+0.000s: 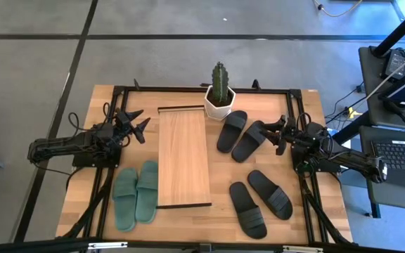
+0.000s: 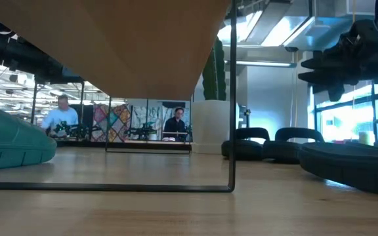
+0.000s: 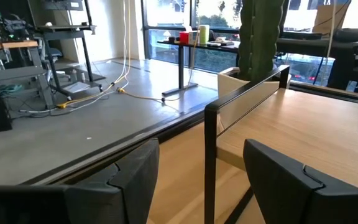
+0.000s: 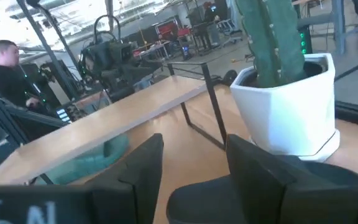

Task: Pick and place slides into the shelf
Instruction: Put the black slides on the shelf

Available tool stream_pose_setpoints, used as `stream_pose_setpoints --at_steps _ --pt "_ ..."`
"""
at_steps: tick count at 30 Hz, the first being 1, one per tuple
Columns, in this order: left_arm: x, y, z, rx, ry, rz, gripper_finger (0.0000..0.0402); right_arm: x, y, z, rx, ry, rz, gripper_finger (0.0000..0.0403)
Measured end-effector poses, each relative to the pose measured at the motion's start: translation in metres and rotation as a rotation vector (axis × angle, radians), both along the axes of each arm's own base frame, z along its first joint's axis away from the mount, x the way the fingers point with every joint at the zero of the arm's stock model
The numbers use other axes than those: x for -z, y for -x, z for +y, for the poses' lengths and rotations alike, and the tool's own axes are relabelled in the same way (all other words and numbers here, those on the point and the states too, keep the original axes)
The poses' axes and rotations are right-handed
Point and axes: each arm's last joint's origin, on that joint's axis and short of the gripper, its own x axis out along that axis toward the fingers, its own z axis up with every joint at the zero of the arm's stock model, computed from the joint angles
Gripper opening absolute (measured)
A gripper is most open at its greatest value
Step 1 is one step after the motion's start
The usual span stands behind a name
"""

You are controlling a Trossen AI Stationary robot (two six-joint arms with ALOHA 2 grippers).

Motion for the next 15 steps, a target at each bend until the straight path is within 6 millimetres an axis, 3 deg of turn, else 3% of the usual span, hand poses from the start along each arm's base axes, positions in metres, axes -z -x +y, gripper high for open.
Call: stream_pose_setpoints --at_steps 9,15 --pt "0.0 0.0 0.0 0.0 0.0 -0.001 0.0225 0.003 -0.003 -0.007 0.202 0.158 0.143 0.0178" --pt "0.0 0.0 0.0 0.004 0.0 -0.001 0.0225 -0.019 -0.007 -0.01 0.249 0.182 0.183 0.0178"
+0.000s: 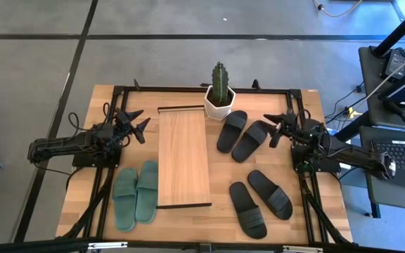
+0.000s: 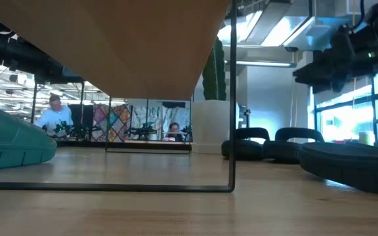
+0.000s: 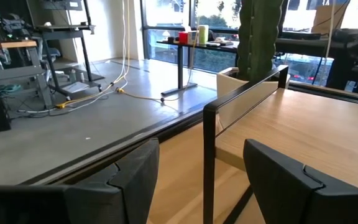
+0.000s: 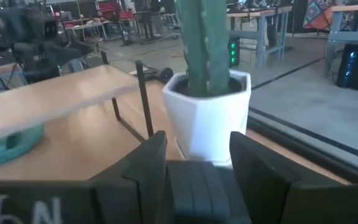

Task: Pick and place slides into the shelf
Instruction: Put the black slides on the shelf

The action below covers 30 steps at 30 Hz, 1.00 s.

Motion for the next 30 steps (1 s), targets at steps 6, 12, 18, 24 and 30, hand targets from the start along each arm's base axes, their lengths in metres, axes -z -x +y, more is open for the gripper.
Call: stream_pose_setpoints --at_steps 6,12,18,24,30 --pt "0.0 0.0 0.0 0.0 0.0 -0.001 0.0225 -0.034 -0.013 -0.004 0.001 0.059 0.068 0.0178" --pt "0.0 0.0 0.0 -0.001 0.0 -0.001 0.0225 -0.07 -0.038 -0.01 0.021 0.07 0.223 0.0178" --pt "0.0 0.0 0.0 -0.001 0.0 0.0 0.0225 -0.086 -0.076 -0.015 -0.03 0.026 0.398 0.0178" --pt "0.0 0.0 0.0 -0.001 0.0 0.002 0.0225 -0.077 -0.1 -0.006 -0.068 -0.126 0.703 0.0178" --pt "0.0 0.0 0.0 0.003 -0.037 0.04 0.0225 -0.058 -0.114 0.018 -0.029 -0.233 0.958 0.0178"
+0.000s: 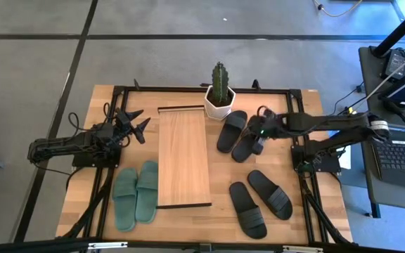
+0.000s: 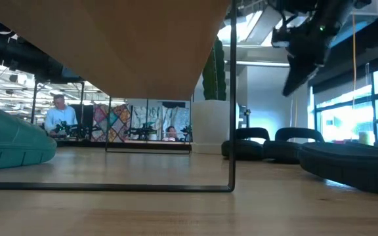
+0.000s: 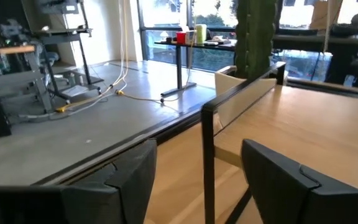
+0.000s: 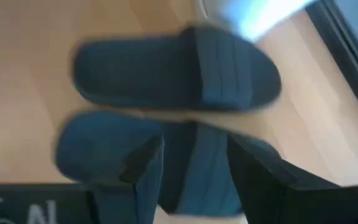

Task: Pick and place slides into the shelf
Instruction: Put the black slides on the shelf

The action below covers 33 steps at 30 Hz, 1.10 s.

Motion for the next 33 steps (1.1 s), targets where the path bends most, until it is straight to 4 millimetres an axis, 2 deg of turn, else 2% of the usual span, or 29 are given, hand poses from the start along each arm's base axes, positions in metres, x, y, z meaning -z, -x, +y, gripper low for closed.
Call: stream_pose_setpoints --at_steps 3,11,18,27,30,33 --pt "0.0 0.0 0.0 0.002 -0.02 0.021 0.0225 0.012 -0.003 0.008 0.035 0.022 0.094 0.0178" --pt "0.0 0.0 0.0 0.002 -0.02 0.022 0.0225 0.041 -0.019 0.019 0.107 0.013 0.189 0.0178" --pt "0.0 0.0 0.0 0.003 -0.019 0.022 0.0225 0.07 -0.027 0.017 0.187 0.112 0.33 0.0178" --pt "0.0 0.0 0.0 0.003 -0.018 0.022 0.0225 0.101 -0.034 0.011 0.294 0.194 0.427 0.0178" --pt "0.0 0.0 0.0 0.003 -0.018 0.022 0.0225 0.107 -0.034 0.011 0.289 0.216 0.46 0.0168" --pt "0.0 0.0 0.0 0.003 -0.018 0.022 0.0225 0.109 -0.035 0.011 0.286 0.219 0.472 0.0139"
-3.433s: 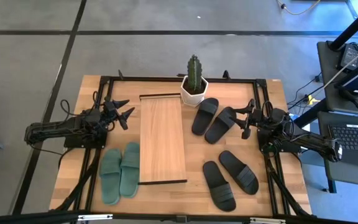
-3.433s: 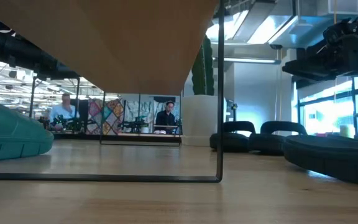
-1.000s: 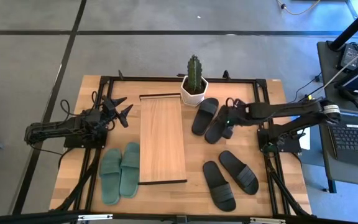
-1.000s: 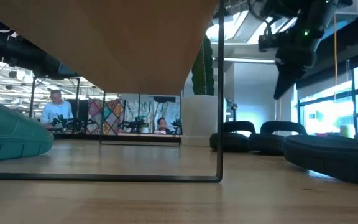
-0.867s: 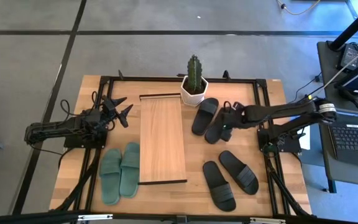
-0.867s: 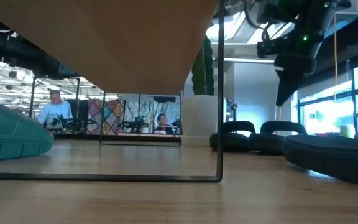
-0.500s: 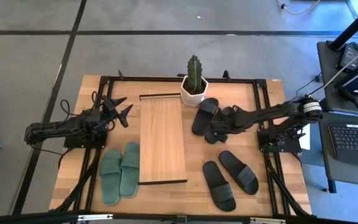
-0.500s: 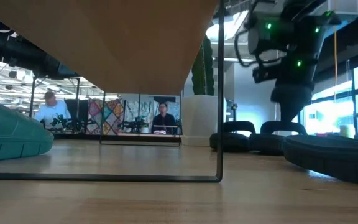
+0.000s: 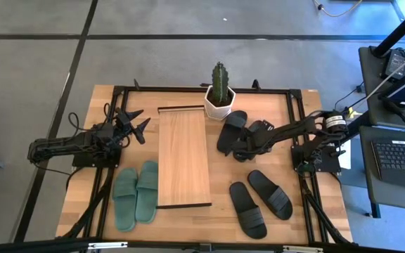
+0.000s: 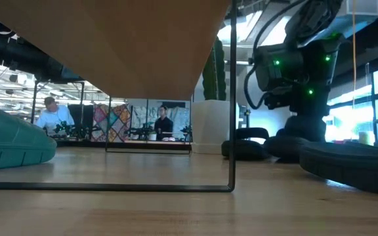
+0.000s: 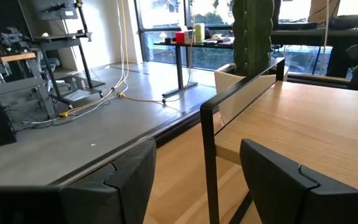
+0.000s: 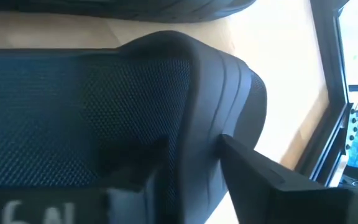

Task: Pick and place slides into the shelf
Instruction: Put the black slides on the shelf

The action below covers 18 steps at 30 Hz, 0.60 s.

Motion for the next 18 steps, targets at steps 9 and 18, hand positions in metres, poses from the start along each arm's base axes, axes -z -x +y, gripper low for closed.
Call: stream_pose_setpoints --at_steps 9,18 --pt "0.0 0.0 0.0 0.0 0.0 0.0 0.0225 -0.001 0.001 0.0 -0.023 -0.008 0.016 0.0015" --pt "0.0 0.0 0.0 0.0 0.0 0.0 0.0225 -0.013 -0.001 0.002 -0.023 -0.051 0.079 0.0013"
